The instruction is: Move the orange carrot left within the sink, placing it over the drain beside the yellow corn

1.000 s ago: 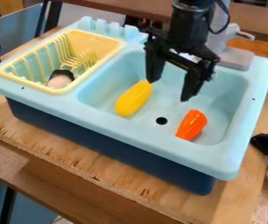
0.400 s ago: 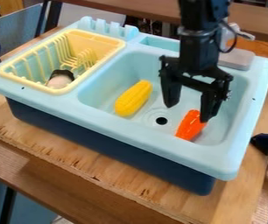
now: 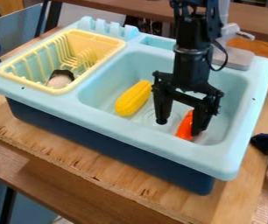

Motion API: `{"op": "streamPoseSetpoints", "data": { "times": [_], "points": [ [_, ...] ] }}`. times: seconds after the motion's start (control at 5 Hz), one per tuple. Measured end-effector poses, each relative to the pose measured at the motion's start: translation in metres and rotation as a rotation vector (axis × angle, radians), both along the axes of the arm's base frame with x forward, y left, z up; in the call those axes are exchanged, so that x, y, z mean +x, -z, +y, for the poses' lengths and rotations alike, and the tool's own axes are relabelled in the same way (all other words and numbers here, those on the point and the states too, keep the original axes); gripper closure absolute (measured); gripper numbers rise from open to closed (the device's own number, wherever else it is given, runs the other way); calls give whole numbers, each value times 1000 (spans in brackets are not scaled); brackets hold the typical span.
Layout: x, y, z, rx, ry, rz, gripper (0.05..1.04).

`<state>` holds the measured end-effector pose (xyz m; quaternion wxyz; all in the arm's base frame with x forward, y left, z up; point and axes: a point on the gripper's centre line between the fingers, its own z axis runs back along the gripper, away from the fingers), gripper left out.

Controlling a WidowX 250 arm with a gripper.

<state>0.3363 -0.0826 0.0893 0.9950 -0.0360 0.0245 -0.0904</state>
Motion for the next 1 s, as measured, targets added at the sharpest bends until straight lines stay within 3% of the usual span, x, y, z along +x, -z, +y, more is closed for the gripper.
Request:
{"op": "streamPoseSetpoints", "data": {
  "times": [0.2, 0.4, 0.6, 0.8, 1.0],
  "points": [
    [-3, 16, -8, 11, 20, 47, 84],
    [1, 18, -13, -4, 14, 46, 129],
    [1, 18, -13, -1, -10, 45, 375],
    [-3, 16, -9, 13, -15, 38, 560],
    [-5, 1, -4, 39, -9, 7, 560]
  ]
}}
